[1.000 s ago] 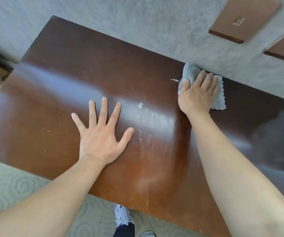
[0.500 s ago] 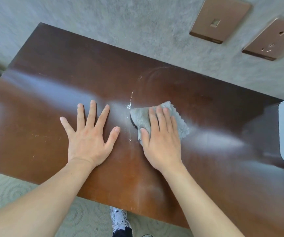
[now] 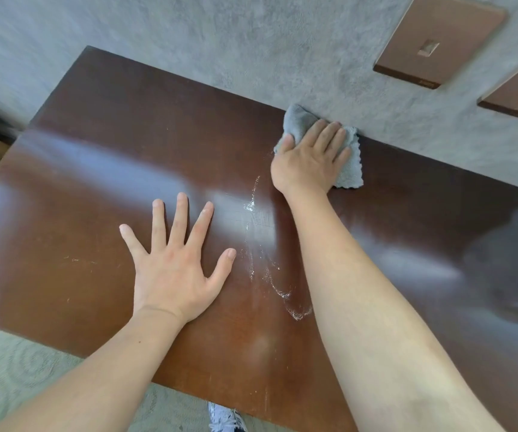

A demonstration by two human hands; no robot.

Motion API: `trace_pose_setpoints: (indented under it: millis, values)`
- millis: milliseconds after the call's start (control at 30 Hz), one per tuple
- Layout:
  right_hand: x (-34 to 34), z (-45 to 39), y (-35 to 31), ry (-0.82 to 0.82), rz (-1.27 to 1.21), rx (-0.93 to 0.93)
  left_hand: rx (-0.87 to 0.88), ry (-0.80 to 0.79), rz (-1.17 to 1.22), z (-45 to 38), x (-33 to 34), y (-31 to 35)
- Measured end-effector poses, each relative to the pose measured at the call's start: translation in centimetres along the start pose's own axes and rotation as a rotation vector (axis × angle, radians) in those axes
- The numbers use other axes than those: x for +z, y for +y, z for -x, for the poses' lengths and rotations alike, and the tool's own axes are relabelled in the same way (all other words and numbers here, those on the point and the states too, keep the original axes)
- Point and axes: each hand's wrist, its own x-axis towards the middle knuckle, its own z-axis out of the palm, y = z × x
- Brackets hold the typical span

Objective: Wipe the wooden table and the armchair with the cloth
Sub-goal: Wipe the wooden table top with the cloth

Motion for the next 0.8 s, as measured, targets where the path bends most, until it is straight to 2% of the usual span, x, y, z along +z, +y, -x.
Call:
trace_pose_setpoints:
  millis: [67, 133, 233, 300, 433, 500, 633, 800]
  values:
    - [0.0, 0.1, -1.3, -0.012, 0.012, -0.04, 0.0, -0.003, 0.0, 0.0, 0.0, 0.1]
    - [0.2, 0.8, -1.2, -0.009, 0.029, -0.172, -0.003, -0.005, -0.002, 0.0, -0.1, 0.1]
    - [0.3, 2.7, 0.9, -0.014, 0.013, -0.409, -0.002, -0.005, 0.007, 0.1, -0.2, 0.2]
    - [0.3, 4.7, 2.8, -0.044, -0.007, -0.477, 0.003, -0.008, 0.009, 0.0, -0.3, 0.2]
    - [1.1, 11.3, 6.3, -0.022, 0.032, -0.438, -0.001, -0.002, 0.005, 0.1, -0.3, 0.1]
    - [1.4, 11.7, 6.3, -0.042, 0.05, -0.409, -0.001, -0.009, 0.005, 0.1, -0.3, 0.1]
    - [0.8, 6.5, 2.6, -0.019, 0.014, -0.358, 0.0, -0.012, -0.008, 0.0, -0.3, 0.1]
    - [0.8, 1.1, -3.5, -0.031, -0.011, -0.196, 0.003, 0.001, 0.005, 0.0, -0.2, 0.1]
